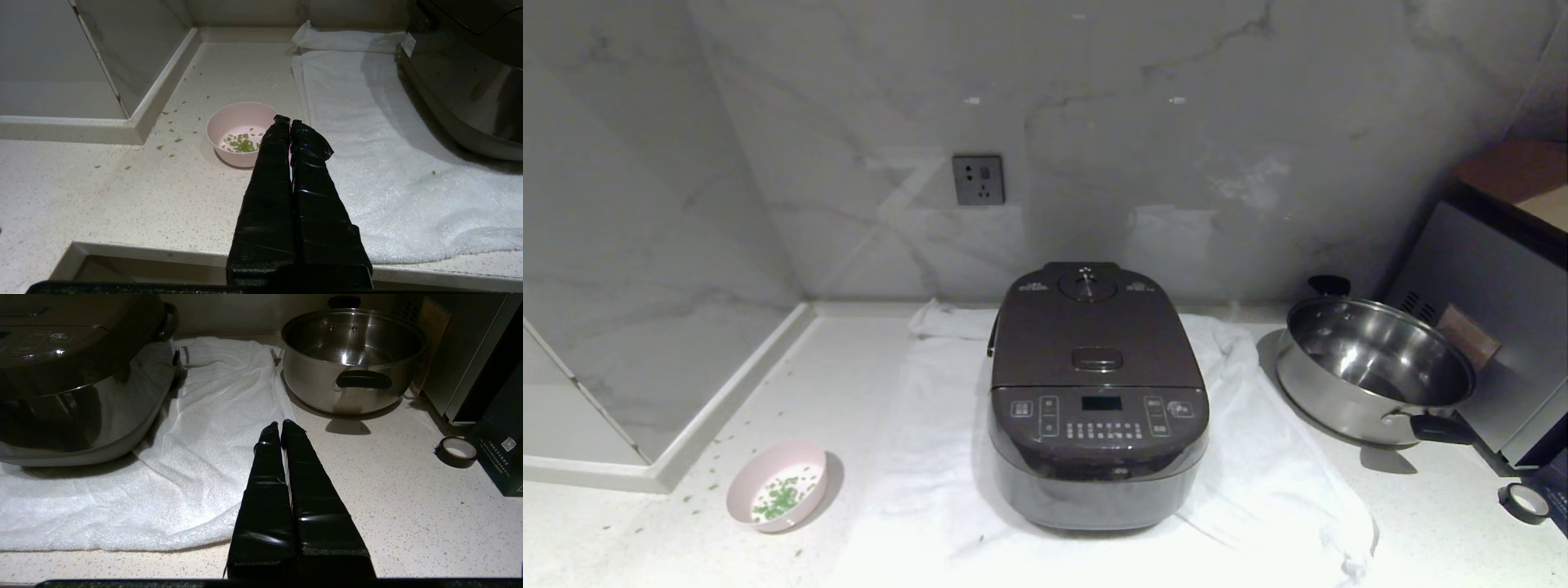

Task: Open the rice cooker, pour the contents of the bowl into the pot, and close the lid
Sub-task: Open the rice cooker

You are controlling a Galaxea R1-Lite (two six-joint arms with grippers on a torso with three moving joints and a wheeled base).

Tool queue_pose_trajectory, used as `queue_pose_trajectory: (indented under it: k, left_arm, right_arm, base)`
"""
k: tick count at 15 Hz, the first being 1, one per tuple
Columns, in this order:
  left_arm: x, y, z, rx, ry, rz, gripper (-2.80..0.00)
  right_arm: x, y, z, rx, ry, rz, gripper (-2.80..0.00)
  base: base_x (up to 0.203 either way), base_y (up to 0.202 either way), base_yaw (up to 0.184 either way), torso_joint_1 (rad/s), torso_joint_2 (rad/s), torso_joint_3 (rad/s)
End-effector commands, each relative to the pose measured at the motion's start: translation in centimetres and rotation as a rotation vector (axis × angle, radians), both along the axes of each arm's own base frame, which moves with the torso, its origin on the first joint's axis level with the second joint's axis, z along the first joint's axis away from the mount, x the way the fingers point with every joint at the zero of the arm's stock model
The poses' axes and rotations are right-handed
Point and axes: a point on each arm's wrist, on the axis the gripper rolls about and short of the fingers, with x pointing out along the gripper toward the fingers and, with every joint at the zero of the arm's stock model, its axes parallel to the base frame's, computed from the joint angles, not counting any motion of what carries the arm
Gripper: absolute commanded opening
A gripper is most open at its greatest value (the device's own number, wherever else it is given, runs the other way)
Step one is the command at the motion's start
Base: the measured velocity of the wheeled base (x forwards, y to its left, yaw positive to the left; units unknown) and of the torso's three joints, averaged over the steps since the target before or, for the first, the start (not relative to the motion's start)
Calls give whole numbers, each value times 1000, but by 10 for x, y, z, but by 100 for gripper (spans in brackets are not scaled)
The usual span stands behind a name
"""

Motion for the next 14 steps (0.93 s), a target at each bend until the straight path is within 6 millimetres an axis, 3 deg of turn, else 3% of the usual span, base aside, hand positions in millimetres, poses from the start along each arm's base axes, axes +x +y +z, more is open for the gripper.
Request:
queue_pose_trajectory:
  k: [1,7,11,14]
  left_arm:
    - [0,0,0,0,-2,2,-280]
    - [-2,0,5,6,37,-8,-280]
    - [13,-3,68,-94,88,-117,-280]
    - [54,-5,104,-136,163,-232,-280]
  right_arm:
    - [0,0,0,0,1,0,-280]
    - [0,0,-1,0,2,1,-280]
    - [0,0,0,0,1,0,-280]
    - [0,0,0,0,1,2,-280]
  base:
    - [0,0,0,0,0,0]
    - [0,0,0,0,0,0]
    - [0,0,0,0,0,0]
    - [0,0,0,0,0,0]
